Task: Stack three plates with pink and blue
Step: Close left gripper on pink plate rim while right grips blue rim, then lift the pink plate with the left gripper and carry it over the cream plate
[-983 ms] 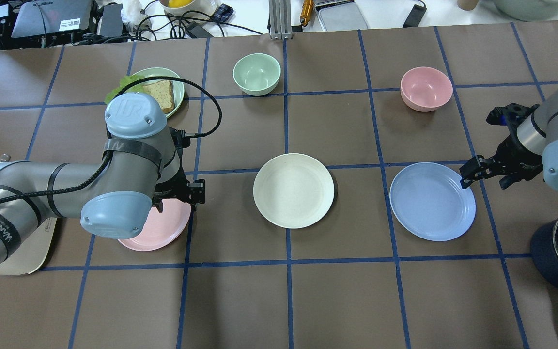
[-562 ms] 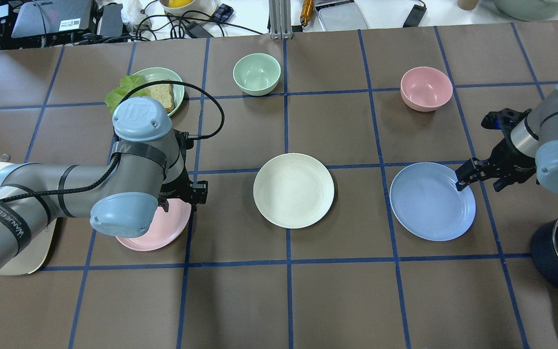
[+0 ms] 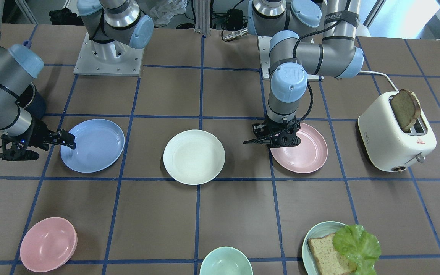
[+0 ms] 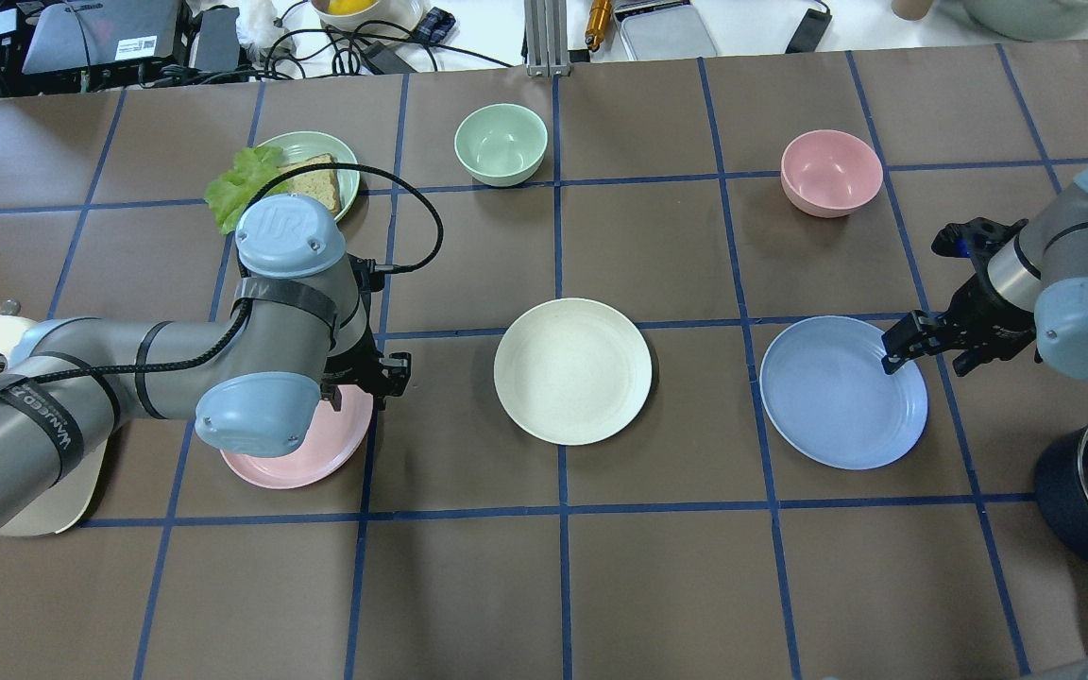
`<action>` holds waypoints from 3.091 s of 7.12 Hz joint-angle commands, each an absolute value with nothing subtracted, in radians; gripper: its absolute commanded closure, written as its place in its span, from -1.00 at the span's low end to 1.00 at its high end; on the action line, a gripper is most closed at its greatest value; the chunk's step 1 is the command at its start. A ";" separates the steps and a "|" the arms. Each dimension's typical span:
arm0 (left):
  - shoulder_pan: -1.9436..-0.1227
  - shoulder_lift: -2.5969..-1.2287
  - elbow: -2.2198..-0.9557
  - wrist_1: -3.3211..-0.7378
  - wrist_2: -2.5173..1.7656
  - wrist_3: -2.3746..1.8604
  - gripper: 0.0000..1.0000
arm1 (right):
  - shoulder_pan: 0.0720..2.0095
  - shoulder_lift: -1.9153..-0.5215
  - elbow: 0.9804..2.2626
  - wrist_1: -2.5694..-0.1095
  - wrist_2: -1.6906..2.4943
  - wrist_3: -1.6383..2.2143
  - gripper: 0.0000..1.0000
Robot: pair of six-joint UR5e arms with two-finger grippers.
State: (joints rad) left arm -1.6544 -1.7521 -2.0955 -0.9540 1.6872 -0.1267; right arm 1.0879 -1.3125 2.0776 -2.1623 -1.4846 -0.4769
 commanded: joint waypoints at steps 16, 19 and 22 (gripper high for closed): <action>-1.669 -1.853 -2.089 -0.876 1.768 -0.110 1.00 | 1.085 -1.390 1.974 -1.841 -1.482 -0.476 1.00; -1.722 -1.852 -2.051 -0.902 1.911 -0.110 1.00 | 1.083 -1.361 2.068 -2.046 -1.485 -0.386 0.44; -1.808 -1.855 -1.814 -1.220 1.919 -0.150 1.00 | 1.083 -1.345 2.078 -2.046 -1.485 -0.373 0.47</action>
